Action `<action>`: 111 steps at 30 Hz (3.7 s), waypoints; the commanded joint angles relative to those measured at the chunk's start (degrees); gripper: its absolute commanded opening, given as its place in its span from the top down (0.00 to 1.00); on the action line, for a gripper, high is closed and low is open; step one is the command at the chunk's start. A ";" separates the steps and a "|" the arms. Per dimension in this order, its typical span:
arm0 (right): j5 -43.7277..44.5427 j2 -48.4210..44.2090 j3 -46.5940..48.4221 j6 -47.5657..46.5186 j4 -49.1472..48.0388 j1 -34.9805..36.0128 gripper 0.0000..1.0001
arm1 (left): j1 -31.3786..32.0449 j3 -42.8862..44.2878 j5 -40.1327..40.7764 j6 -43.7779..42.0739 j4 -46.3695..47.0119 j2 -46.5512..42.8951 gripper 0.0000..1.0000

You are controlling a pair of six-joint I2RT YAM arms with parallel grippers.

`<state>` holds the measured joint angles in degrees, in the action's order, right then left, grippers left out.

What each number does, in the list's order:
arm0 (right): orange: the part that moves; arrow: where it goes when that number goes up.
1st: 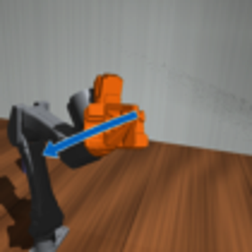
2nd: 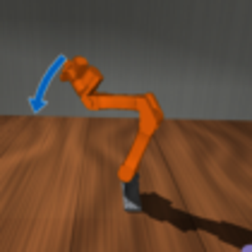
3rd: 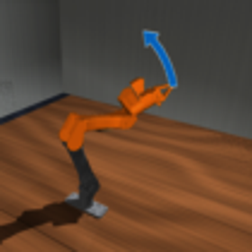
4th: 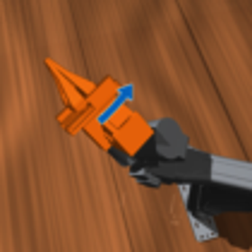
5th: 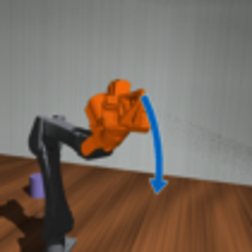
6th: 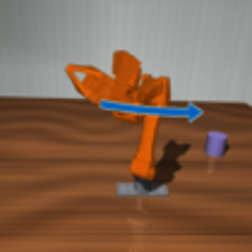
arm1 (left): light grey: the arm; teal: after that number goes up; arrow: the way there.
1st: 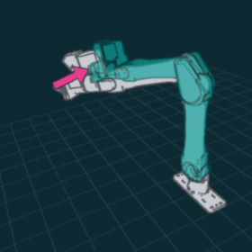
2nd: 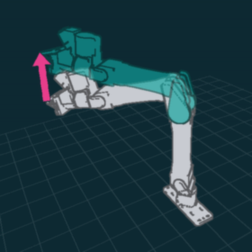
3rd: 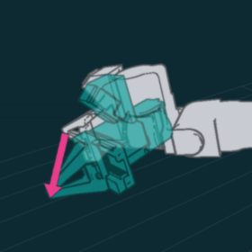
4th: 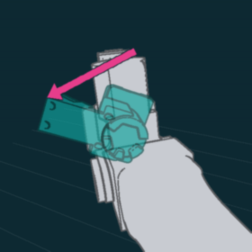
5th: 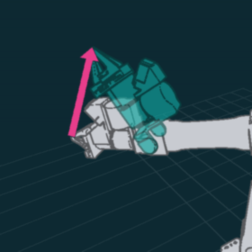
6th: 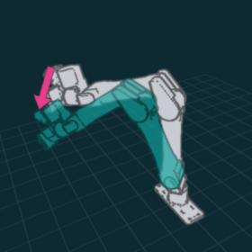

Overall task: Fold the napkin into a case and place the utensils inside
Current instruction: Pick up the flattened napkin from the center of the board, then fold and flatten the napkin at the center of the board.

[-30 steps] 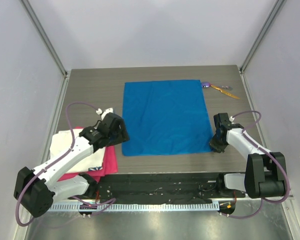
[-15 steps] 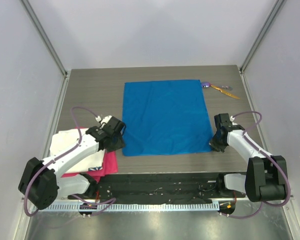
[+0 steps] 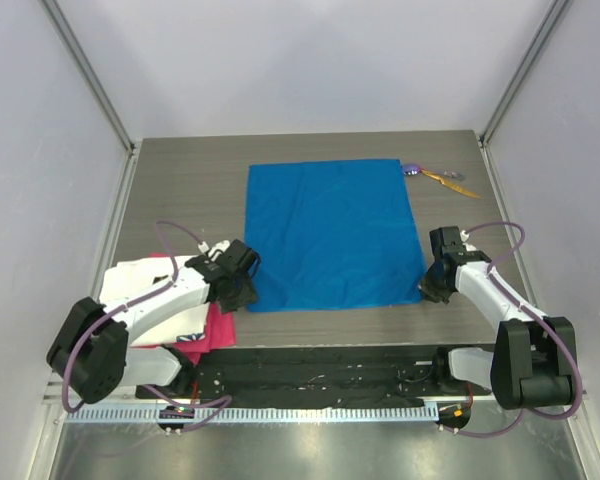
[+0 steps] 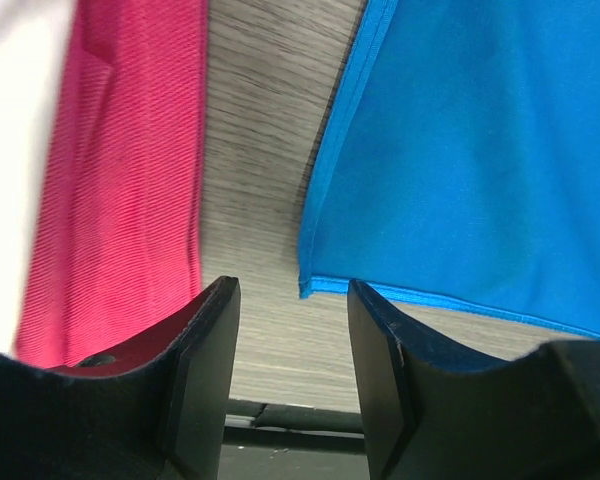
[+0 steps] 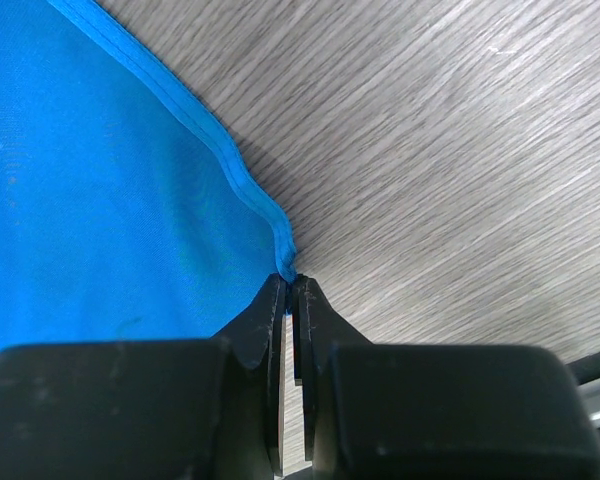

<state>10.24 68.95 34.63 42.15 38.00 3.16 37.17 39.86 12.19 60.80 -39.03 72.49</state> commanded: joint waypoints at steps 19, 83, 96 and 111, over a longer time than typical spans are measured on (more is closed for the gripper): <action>-5.14 -7.24 -0.80 -2.86 -8.28 0.09 0.99 | 0.01 -0.93 -1.90 -1.28 8.97 0.13 1.00; -7.08 32.04 42.62 -17.98 -38.46 -1.84 0.99 | -25.21 60.16 -19.57 -20.63 14.79 44.14 1.00; -7.69 13.60 29.19 -10.07 -13.14 -4.13 0.99 | -25.04 35.31 -28.54 -18.52 7.22 21.75 1.00; -6.12 -1.27 4.31 -7.96 -8.55 -4.13 0.99 | -17.66 9.63 -27.49 -14.48 11.96 11.89 1.00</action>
<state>2.04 68.84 40.97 32.71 29.39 -0.93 18.74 50.94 -16.75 45.01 -29.02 84.51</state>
